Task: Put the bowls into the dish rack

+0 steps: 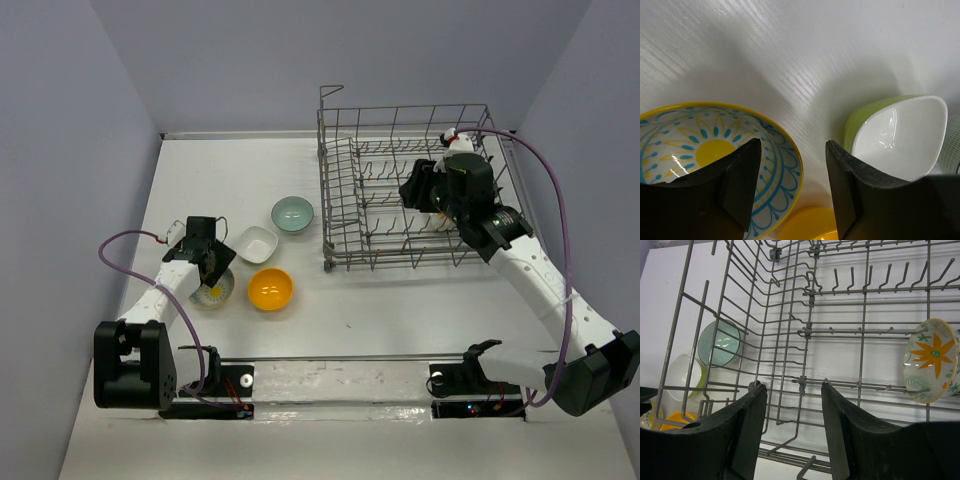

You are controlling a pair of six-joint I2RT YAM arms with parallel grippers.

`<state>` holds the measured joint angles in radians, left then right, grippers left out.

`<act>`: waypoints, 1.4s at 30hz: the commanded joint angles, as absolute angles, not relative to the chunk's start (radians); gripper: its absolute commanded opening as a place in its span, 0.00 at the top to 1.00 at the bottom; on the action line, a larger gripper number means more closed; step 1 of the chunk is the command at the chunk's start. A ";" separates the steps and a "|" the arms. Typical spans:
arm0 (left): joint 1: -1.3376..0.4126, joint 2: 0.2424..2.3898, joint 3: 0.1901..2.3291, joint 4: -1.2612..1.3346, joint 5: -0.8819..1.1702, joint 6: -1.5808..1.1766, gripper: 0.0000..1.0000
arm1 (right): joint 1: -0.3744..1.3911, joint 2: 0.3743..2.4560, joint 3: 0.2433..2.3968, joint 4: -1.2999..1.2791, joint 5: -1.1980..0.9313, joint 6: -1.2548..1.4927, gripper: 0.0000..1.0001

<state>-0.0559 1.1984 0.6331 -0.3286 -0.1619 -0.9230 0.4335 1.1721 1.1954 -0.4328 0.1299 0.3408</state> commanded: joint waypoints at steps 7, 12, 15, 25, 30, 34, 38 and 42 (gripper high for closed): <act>-0.038 1.206 0.614 -0.299 -0.186 -0.916 0.46 | 0.439 1.177 1.195 -0.370 0.109 0.341 0.47; -0.035 1.209 0.614 -0.298 -0.181 -0.907 0.55 | 0.439 1.183 1.195 -0.371 0.104 0.341 0.46; -0.032 1.209 0.617 -0.295 -0.178 -0.902 0.62 | 0.439 1.186 1.196 -0.371 0.101 0.341 0.46; -0.017 1.219 0.653 -0.295 -0.175 -0.876 0.81 | 0.439 1.196 1.200 -0.373 0.100 0.339 0.47; -0.012 1.255 0.689 -0.291 -0.169 -0.854 0.93 | 0.439 1.200 1.201 -0.371 0.100 0.339 0.46; -0.012 1.287 0.732 -0.296 -0.175 -0.836 0.97 | 0.439 1.203 1.203 -0.371 0.100 0.337 0.47; -0.012 1.333 0.784 -0.293 -0.183 -0.833 0.98 | 0.439 1.207 1.203 -0.371 0.098 0.339 0.46; -0.012 1.385 0.848 -0.295 -0.192 -0.830 0.98 | 0.439 1.210 1.203 -0.371 0.100 0.339 0.47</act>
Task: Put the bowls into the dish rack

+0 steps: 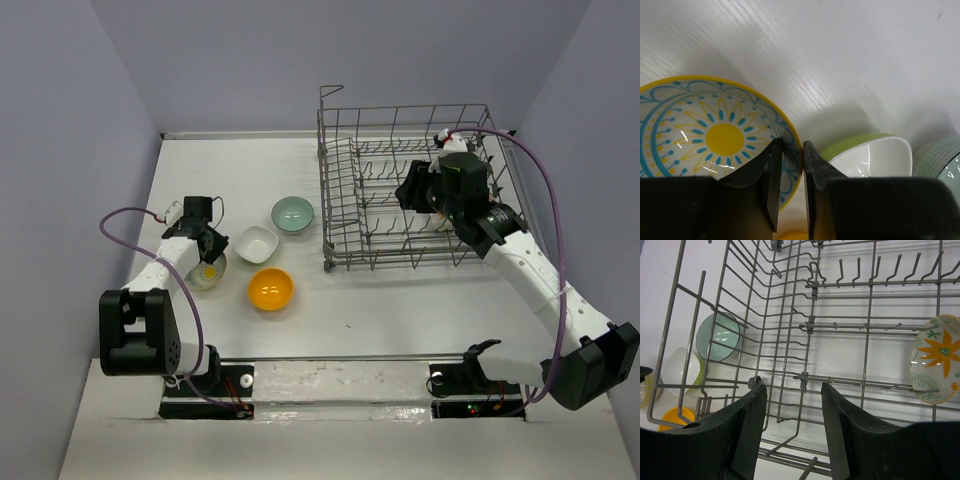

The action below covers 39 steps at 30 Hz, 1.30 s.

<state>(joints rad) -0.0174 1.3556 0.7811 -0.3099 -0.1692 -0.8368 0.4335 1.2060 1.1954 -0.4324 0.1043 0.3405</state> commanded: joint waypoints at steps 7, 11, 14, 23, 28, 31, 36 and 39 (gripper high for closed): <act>-0.012 1.508 0.988 -0.298 -0.222 -0.824 0.98 | 0.439 1.209 1.198 -0.371 0.100 0.341 0.47; -0.012 1.609 1.104 -0.308 -0.204 -0.807 0.98 | 0.439 1.206 1.195 -0.371 0.100 0.341 0.46; -0.012 1.718 1.193 -0.333 -0.178 -0.781 0.98 | 0.439 1.207 1.192 -0.371 0.106 0.339 0.47; -0.012 1.828 1.342 -0.334 -0.160 -0.706 0.87 | 0.439 1.226 1.190 -0.371 0.115 0.339 0.46; -0.014 1.836 1.374 -0.325 -0.133 -0.678 0.70 | 0.439 1.236 1.193 -0.370 0.113 0.339 0.46; -0.014 1.836 1.373 -0.324 -0.126 -0.675 0.62 | 0.439 1.241 1.195 -0.371 0.114 0.337 0.46; -0.014 1.841 1.364 -0.308 -0.107 -0.675 0.58 | 0.439 1.239 1.195 -0.373 0.115 0.337 0.46; -0.014 1.835 1.365 -0.308 -0.106 -0.673 0.56 | 0.439 1.236 1.195 -0.373 0.117 0.337 0.45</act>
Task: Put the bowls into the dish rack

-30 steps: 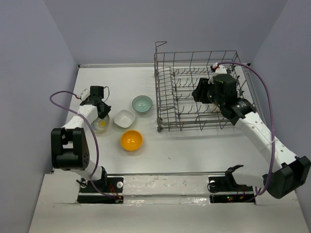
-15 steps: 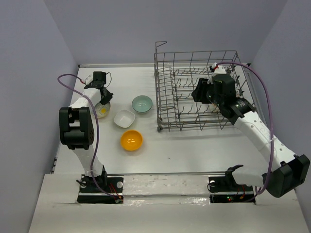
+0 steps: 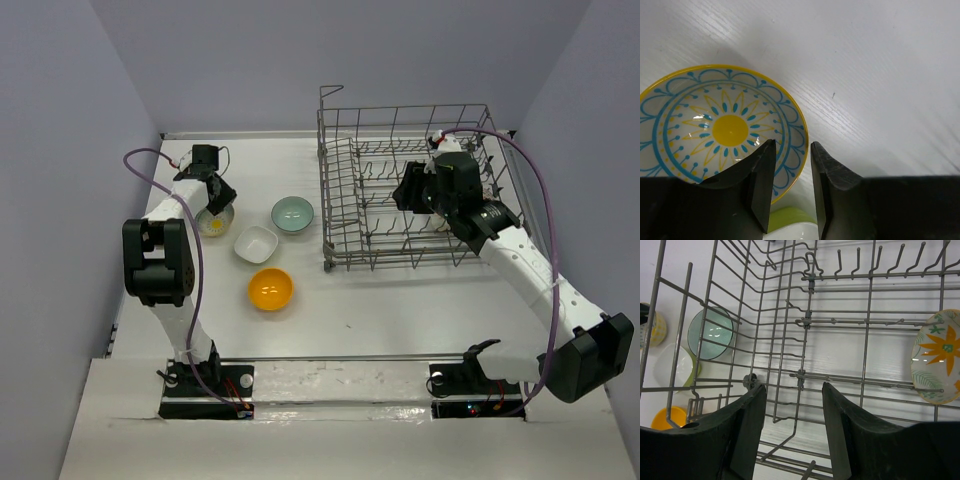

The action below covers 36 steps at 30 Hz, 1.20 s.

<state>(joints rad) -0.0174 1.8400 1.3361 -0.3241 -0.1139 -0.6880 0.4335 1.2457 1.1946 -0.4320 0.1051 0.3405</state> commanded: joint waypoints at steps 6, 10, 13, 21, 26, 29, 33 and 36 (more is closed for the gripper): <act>-0.015 1.723 1.374 -0.336 -0.167 -0.660 0.48 | 0.439 1.235 1.193 -0.374 0.121 0.334 0.45; -0.009 1.606 1.365 -0.393 -0.254 -0.653 0.42 | 0.439 1.236 1.195 -0.377 0.121 0.334 0.45; 0.023 1.526 1.330 -0.420 -0.305 -0.644 0.39 | 0.439 1.227 1.195 -0.376 0.120 0.334 0.45; 0.120 1.480 1.145 -0.379 -0.230 -0.626 0.39 | 0.439 1.221 1.203 -0.383 0.107 0.348 0.43; 0.143 1.497 1.060 -0.318 -0.190 -0.626 0.39 | 0.439 1.218 1.201 -0.388 0.107 0.353 0.42; 0.149 1.525 1.045 -0.299 -0.180 -0.621 0.39 | 0.439 1.215 1.201 -0.390 0.112 0.351 0.42; 0.158 1.561 1.049 -0.282 -0.157 -0.611 0.39 | 0.439 1.216 1.201 -0.391 0.114 0.353 0.42; 0.163 1.592 1.061 -0.285 -0.152 -0.611 0.39 | 0.439 1.219 1.201 -0.391 0.110 0.353 0.41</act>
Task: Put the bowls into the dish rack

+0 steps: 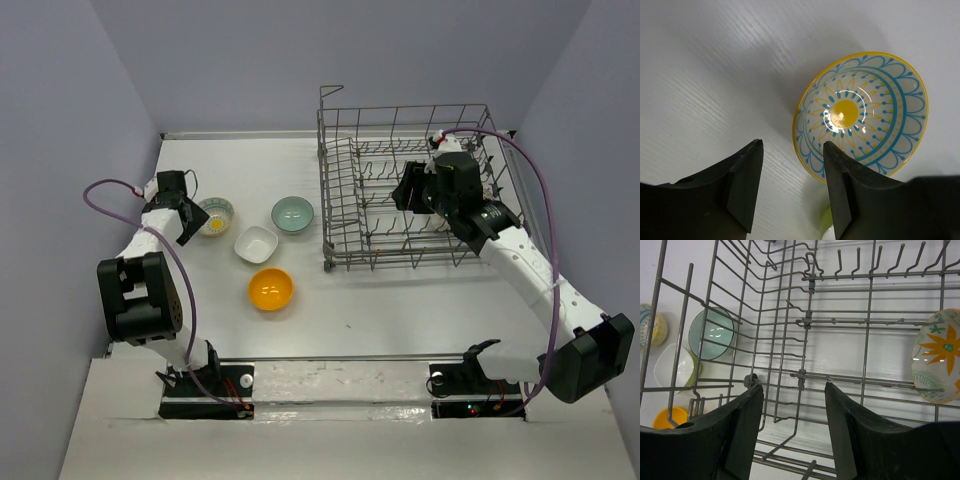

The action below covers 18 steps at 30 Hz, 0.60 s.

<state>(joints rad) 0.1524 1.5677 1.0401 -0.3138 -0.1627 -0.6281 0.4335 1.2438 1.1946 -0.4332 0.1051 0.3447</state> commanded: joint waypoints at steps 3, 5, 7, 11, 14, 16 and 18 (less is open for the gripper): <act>0.173 1.621 1.068 -0.282 -0.138 -0.614 0.40 | 0.439 1.221 1.201 -0.391 0.107 0.351 0.42; 0.181 1.635 1.071 -0.276 -0.123 -0.621 0.41 | 0.439 1.223 1.200 -0.393 0.107 0.351 0.41; 0.189 1.649 1.069 -0.262 -0.107 -0.626 0.42 | 0.439 1.218 1.198 -0.393 0.107 0.351 0.41; 0.213 1.663 1.075 -0.233 -0.080 -0.635 0.48 | 0.439 1.216 1.197 -0.393 0.109 0.351 0.42; 0.215 1.678 1.095 -0.232 -0.072 -0.637 0.57 | 0.439 1.215 1.193 -0.393 0.110 0.351 0.42; 0.216 1.683 1.100 -0.226 -0.068 -0.640 0.64 | 0.439 1.215 1.193 -0.393 0.112 0.350 0.42; 0.216 1.692 1.104 -0.224 -0.058 -0.641 0.70 | 0.439 1.216 1.195 -0.393 0.112 0.350 0.42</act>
<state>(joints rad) 0.2115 1.6798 1.0634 -0.2504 -0.0753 -0.6365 0.4335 1.2438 1.1946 -0.4332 0.1051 0.3447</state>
